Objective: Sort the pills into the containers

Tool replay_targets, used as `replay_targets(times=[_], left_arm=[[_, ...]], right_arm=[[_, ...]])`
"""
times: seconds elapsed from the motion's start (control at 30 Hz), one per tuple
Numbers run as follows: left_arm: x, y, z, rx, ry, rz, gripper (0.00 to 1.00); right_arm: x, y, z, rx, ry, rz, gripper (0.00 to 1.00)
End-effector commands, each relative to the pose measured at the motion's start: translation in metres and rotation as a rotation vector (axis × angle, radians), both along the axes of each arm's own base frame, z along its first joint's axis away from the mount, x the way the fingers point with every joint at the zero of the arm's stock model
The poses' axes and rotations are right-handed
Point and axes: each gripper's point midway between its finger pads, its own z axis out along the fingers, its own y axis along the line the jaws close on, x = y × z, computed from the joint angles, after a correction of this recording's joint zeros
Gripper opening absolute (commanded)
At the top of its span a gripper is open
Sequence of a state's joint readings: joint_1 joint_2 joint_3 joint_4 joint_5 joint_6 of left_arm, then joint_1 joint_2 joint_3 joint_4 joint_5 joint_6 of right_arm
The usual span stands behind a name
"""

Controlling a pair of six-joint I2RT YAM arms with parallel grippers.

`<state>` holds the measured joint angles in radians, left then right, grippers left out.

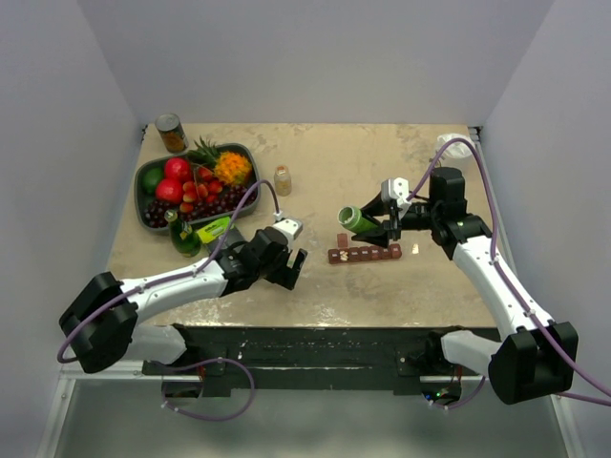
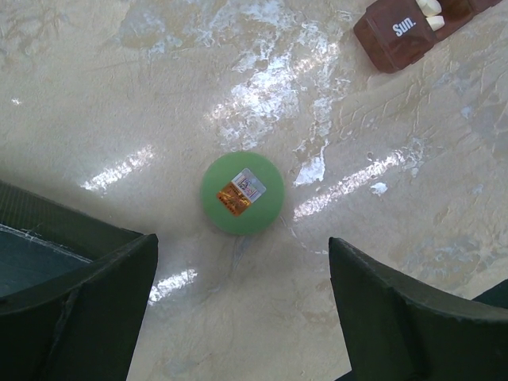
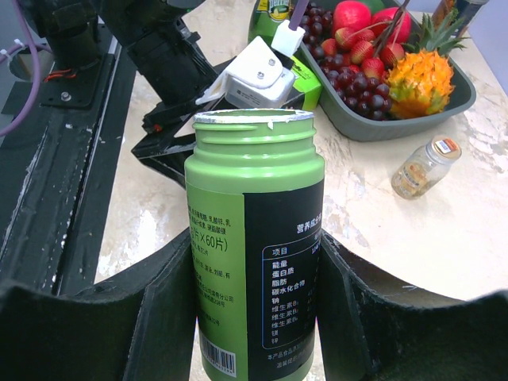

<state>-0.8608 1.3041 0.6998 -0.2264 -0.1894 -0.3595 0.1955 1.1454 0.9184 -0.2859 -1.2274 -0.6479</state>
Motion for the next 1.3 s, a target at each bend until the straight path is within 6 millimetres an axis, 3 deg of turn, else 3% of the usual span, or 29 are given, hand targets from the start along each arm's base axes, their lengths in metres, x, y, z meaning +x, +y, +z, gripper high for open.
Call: replay_targets(times=[0.0,0.73,1.27], left_arm=[[0.011,-0.009,0.014,-0.005,-0.043,-0.009,0.92],[0.017,-0.014,0.014,0.009,-0.058,-0.019,0.93],[0.025,-0.021,0.003,0.044,-0.052,-0.041,0.93]], right_arm=[[-0.004,0.002,0.006,0.024,-0.027,0.039,0.0],[-0.003,0.0,0.005,0.023,-0.026,0.034,0.0],[-0.002,0.0,0.004,0.023,-0.026,0.035,0.0]])
